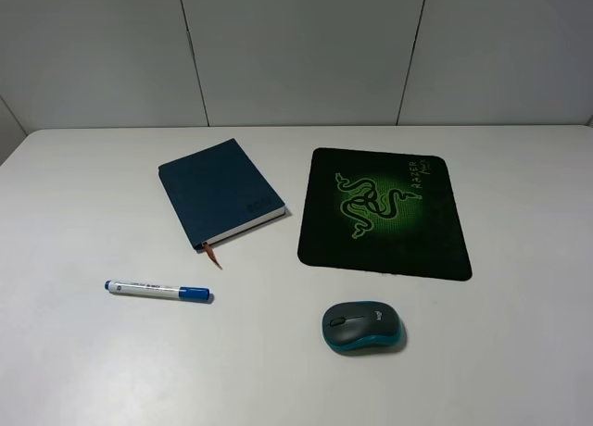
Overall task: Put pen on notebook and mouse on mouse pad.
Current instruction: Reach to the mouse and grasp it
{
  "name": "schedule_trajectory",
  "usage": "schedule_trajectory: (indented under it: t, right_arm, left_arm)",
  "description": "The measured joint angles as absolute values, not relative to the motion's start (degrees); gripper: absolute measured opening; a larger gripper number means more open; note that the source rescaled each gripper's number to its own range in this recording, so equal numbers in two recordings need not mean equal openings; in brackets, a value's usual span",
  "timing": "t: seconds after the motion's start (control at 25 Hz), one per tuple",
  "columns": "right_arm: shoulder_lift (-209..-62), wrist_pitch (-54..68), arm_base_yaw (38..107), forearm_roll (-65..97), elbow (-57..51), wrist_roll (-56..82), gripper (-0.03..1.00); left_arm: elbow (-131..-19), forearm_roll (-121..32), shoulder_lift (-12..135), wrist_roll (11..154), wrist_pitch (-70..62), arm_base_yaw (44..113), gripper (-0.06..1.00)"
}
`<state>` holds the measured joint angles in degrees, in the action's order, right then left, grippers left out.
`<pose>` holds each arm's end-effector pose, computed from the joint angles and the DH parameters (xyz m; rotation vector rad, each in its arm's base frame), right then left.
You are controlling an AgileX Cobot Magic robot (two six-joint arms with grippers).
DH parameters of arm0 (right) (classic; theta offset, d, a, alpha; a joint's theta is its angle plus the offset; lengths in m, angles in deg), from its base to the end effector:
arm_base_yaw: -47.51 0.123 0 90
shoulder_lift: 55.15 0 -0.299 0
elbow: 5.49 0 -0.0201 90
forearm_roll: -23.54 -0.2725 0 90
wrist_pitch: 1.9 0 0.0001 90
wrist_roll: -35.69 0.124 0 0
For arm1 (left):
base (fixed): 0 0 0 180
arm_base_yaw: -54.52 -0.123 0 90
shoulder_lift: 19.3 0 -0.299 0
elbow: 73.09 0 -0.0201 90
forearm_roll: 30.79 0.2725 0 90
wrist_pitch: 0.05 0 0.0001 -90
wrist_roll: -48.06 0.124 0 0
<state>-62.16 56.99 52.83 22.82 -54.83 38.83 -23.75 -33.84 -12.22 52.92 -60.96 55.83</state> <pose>0.0308 0.0042 0.2743 -0.0386 2.0126 0.1091 0.0291 -0.0064 0.2704 0.1126 2.0436 -0.0251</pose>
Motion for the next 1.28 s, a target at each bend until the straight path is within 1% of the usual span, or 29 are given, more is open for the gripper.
schedule_trajectory:
  t: [0.96, 1.16, 1.28]
  right_arm:
    - [-62.2, 57.0, 52.8, 22.5, -54.8, 38.8, 1.0]
    - [-62.2, 57.0, 52.8, 19.4, -54.6, 38.8, 1.0]
    - [-64.8, 57.0, 52.8, 16.8, -52.4, 38.8, 1.0]
  left_arm:
    - [-23.7, -33.9, -12.2, 52.9, -61.0, 55.8, 1.0]
    - [-23.7, -33.9, -12.2, 52.9, -61.0, 55.8, 1.0]
    - [-23.7, -33.9, -12.2, 52.9, -61.0, 55.8, 1.0]
